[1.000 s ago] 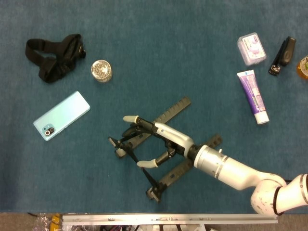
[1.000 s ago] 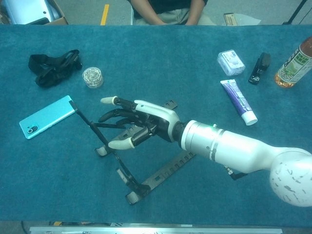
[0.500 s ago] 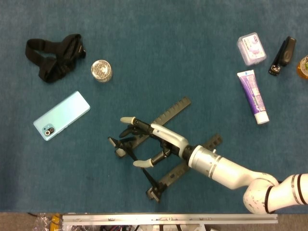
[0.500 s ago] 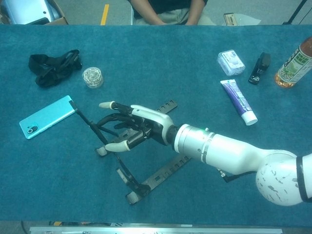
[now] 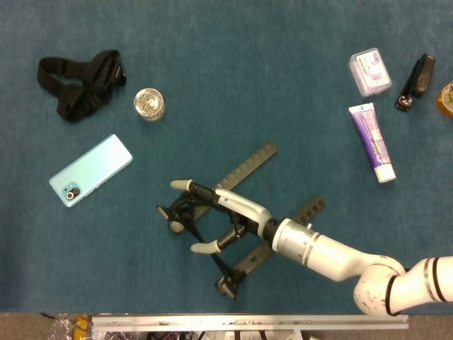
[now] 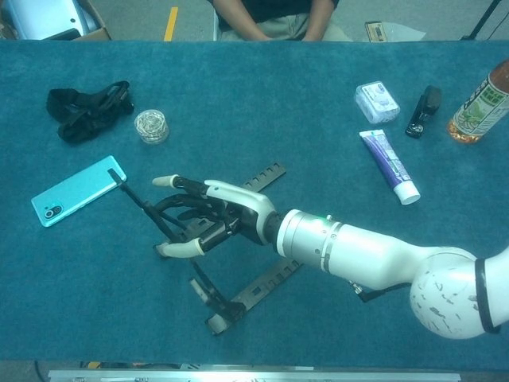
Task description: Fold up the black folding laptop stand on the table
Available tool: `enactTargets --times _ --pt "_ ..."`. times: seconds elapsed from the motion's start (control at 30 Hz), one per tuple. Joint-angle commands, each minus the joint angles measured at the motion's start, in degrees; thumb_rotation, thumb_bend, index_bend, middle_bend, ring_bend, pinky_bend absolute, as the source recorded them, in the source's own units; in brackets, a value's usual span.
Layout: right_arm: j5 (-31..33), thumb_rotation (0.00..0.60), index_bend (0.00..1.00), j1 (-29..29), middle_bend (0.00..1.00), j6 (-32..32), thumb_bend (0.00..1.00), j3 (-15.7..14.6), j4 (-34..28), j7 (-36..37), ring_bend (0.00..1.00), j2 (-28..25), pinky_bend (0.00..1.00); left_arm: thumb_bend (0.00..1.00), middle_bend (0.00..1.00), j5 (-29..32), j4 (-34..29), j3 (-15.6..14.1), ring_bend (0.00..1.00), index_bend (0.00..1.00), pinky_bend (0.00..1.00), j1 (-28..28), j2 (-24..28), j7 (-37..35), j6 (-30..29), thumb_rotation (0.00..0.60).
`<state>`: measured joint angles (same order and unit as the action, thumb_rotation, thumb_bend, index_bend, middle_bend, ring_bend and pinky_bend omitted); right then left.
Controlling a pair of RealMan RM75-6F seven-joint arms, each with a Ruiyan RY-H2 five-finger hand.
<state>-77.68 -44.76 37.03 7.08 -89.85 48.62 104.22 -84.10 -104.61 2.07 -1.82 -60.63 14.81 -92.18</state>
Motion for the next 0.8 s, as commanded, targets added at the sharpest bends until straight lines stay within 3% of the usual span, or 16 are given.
enactTargets --times 0.03,0.8 --pt "-0.7 0.6 0.05 0.5 0.22 0.4 0.18 -0.2 -0.7 0.6 0.04 -0.9 0.09 0.28 0.17 0.1 0.1 0.0 0.07 0.18 0.14 0.1 -0.1 0.0 0.1 0.6" --pt "-9.5 0.6 0.05 1.8 0.22 4.9 0.18 -1.7 -9.1 8.5 0.04 -11.5 0.09 0.28 0.17 0.3 0.8 0.0 0.07 0.18 0.14 0.5 -1.0 0.1 1.2 0.6"
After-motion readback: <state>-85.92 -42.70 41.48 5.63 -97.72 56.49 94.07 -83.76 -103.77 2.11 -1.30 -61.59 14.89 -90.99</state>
